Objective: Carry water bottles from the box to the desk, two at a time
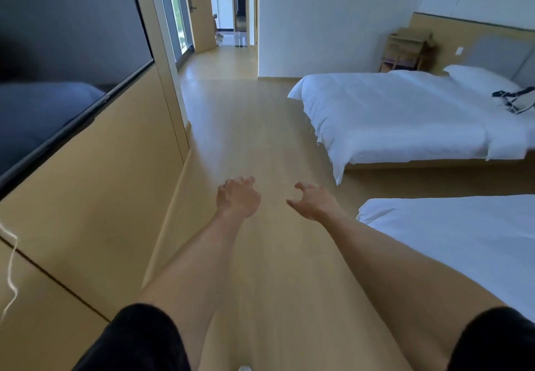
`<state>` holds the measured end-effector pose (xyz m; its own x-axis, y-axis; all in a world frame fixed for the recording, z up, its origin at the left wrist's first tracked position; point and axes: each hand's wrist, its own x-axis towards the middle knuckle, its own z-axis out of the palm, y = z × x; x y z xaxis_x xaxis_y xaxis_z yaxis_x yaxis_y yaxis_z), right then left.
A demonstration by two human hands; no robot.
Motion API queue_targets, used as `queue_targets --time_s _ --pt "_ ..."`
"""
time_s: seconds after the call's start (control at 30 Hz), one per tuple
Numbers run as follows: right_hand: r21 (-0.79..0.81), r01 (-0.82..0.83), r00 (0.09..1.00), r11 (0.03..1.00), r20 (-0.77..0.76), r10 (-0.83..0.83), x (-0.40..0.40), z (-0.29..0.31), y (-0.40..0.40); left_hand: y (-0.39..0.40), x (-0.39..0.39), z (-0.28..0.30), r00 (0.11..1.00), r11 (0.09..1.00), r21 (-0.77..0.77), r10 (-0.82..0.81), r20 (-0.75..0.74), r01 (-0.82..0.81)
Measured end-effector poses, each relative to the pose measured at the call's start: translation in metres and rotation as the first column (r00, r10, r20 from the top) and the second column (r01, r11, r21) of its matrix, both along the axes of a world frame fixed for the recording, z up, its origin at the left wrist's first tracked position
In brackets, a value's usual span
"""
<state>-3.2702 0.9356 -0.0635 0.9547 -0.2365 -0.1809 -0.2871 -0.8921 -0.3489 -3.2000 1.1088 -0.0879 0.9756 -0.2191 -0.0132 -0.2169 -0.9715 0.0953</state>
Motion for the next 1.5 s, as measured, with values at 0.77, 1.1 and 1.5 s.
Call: queue_targets --time_s 0.77,1.1,1.5 --pt "-0.029 0.024 0.998 0.999 -0.061 -0.026 0.349 -0.018 -0.087 -0.084 0.35 0.004 0.992 0.999 -0.031 -0.039 -0.121 0.035" --pt "-0.156 -0.128 0.991 0.979 -0.052 0.121 0.568 -0.001 -0.181 -0.176 0.543 0.029 0.994 0.998 -0.058 -0.038 -0.106 0.032" --pt "-0.187 -0.141 0.99 0.972 -0.033 0.137 0.777 0.0 -0.224 -0.233 0.743 0.029 0.992 0.995 -0.097 -0.051 -0.114 0.04"
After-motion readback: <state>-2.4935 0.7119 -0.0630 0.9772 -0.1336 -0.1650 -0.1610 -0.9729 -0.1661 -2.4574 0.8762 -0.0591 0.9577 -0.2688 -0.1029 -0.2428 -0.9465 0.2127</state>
